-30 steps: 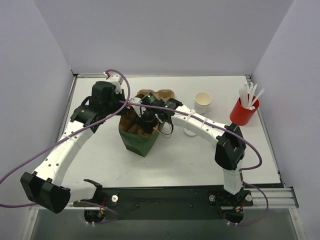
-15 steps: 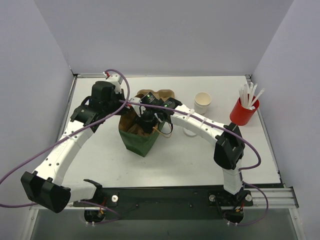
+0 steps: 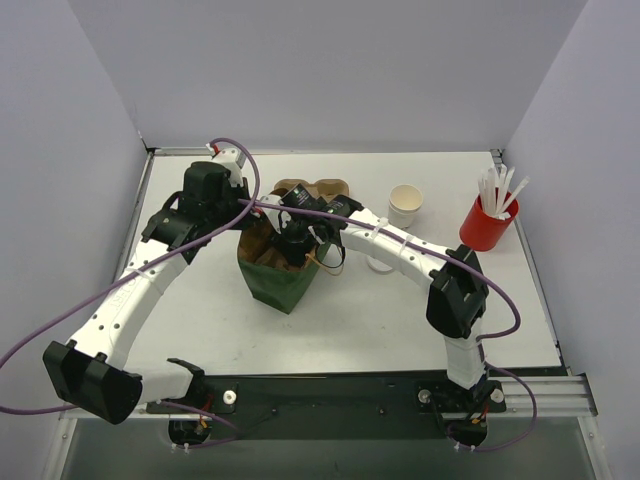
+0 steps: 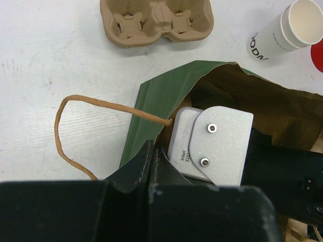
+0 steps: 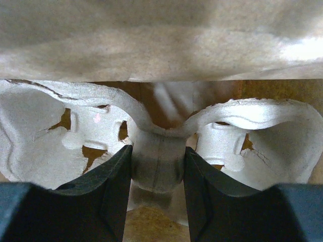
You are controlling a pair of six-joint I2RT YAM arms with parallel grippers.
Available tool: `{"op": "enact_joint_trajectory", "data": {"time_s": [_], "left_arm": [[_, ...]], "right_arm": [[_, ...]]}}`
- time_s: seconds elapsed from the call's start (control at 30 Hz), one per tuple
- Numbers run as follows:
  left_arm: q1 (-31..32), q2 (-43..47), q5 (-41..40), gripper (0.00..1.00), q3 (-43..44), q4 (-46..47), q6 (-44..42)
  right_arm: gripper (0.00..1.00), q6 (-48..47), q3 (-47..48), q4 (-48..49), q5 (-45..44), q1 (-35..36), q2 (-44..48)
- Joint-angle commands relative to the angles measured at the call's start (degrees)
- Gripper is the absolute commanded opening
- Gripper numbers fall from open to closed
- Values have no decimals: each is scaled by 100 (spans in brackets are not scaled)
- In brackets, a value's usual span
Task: Pack the takeout coffee
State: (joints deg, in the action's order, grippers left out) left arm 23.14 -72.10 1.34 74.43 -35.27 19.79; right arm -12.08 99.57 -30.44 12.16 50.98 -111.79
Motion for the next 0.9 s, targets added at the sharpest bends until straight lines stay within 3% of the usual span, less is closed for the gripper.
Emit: {"op": "enact_joint_trajectory", "data": {"time_s": [0.0, 0.6, 0.87], "left_arm": [[112, 47, 463, 0, 124, 828, 51], [112, 47, 569, 0, 115, 802, 42], [112, 38, 613, 0, 115, 776, 25]], "right_arm": [[31, 47, 19, -437, -364, 43, -379], [32, 74, 19, -375, -399, 35, -326], [41, 91, 10, -349, -487, 52, -308]]}}
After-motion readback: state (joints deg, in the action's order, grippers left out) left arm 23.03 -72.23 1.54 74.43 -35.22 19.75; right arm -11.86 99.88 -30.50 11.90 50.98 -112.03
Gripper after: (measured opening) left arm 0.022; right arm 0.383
